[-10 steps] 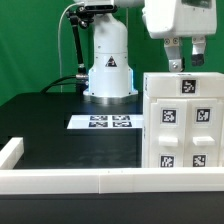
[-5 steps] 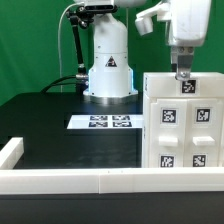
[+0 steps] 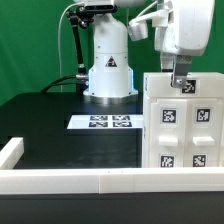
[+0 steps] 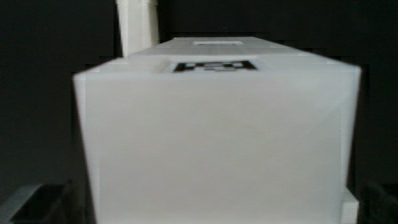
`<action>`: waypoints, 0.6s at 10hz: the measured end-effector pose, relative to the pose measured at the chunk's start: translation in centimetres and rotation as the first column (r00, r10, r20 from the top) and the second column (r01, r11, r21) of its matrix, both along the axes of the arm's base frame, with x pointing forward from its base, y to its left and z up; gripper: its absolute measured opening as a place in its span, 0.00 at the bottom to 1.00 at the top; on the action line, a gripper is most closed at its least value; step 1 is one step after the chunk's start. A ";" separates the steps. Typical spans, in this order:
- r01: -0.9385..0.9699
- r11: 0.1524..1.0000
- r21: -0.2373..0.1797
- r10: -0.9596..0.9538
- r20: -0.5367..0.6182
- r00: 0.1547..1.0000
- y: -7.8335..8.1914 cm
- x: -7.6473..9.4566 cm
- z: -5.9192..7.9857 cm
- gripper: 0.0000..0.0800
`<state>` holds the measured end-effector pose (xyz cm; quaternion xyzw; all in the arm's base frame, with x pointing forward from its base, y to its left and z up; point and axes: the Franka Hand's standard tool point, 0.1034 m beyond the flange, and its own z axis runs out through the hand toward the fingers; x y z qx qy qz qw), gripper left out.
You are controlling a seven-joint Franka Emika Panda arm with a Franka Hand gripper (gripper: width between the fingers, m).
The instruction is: Assemble cabinet
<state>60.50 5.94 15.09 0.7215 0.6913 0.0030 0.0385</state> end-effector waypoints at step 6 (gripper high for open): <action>0.168 0.986 0.011 -0.168 0.007 0.986 -0.3 0.0 0.0 0.70</action>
Offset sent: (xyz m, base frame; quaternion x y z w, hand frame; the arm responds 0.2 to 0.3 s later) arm 0.0000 0.0000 0.0000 0.0000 0.0000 0.0000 1.0000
